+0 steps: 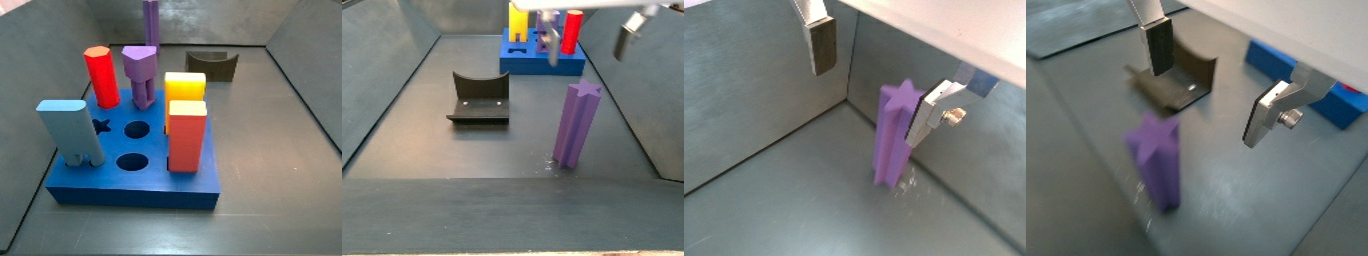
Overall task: Pick up the star object. Move up. Move to above the board. Insert the star object.
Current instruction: Pick up the star object.
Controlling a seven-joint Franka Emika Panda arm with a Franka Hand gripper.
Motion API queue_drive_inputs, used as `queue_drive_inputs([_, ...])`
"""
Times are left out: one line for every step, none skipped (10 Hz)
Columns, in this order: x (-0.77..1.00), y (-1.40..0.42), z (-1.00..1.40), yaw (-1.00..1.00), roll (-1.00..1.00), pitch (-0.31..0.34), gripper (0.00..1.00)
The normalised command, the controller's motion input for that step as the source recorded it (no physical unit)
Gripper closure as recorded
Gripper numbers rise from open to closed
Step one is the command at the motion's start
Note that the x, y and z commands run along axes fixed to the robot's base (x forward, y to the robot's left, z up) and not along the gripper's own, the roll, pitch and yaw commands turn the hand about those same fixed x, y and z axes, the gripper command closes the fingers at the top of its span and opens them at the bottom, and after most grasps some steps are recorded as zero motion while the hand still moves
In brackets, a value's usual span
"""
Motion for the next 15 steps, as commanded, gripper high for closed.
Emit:
queue_drive_inputs([-0.19, 0.60, -0.26, 0.59, 0.00, -0.004, 0.00])
queue_drive_inputs([-0.01, 0.57, -0.23, 0.55, -0.01, 0.000, 0.00])
queue_drive_inputs([0.25, 0.27, -0.20, 0.58, -0.01, 0.000, 0.00])
queue_drive_inputs([0.38, 0.22, -0.25, 0.53, -0.01, 0.000, 0.00])
queue_drive_inputs([0.43, 0.08, -0.30, 0.48, 0.00, 0.000, 0.00])
queue_drive_inputs([0.37, 0.01, -0.38, 0.21, 0.00, 0.000, 0.00])
queue_drive_inputs([0.12, 0.00, -0.39, -0.03, 0.00, 0.000, 0.00])
queue_drive_inputs([0.00, 0.00, -0.44, -0.14, 0.00, 0.020, 0.00])
queue_drive_inputs([0.00, 0.03, -0.51, -0.14, 0.00, 0.000, 0.00])
queue_drive_inputs([0.00, 0.03, -0.36, -0.07, 0.00, 0.000, 0.00])
queue_drive_inputs([0.06, 0.00, -0.01, -0.05, -0.02, 0.000, 0.00])
queue_drive_inputs([0.00, 0.00, 0.00, -0.19, 0.00, 0.000, 0.00])
queue_drive_inputs([0.00, 0.03, 0.00, -0.02, -0.05, -0.017, 0.00])
queue_drive_inputs([0.00, 0.00, 0.00, 0.00, 0.00, 0.000, 0.00])
queue_drive_inputs([0.00, 0.00, 0.00, 0.00, 0.00, 0.000, 1.00])
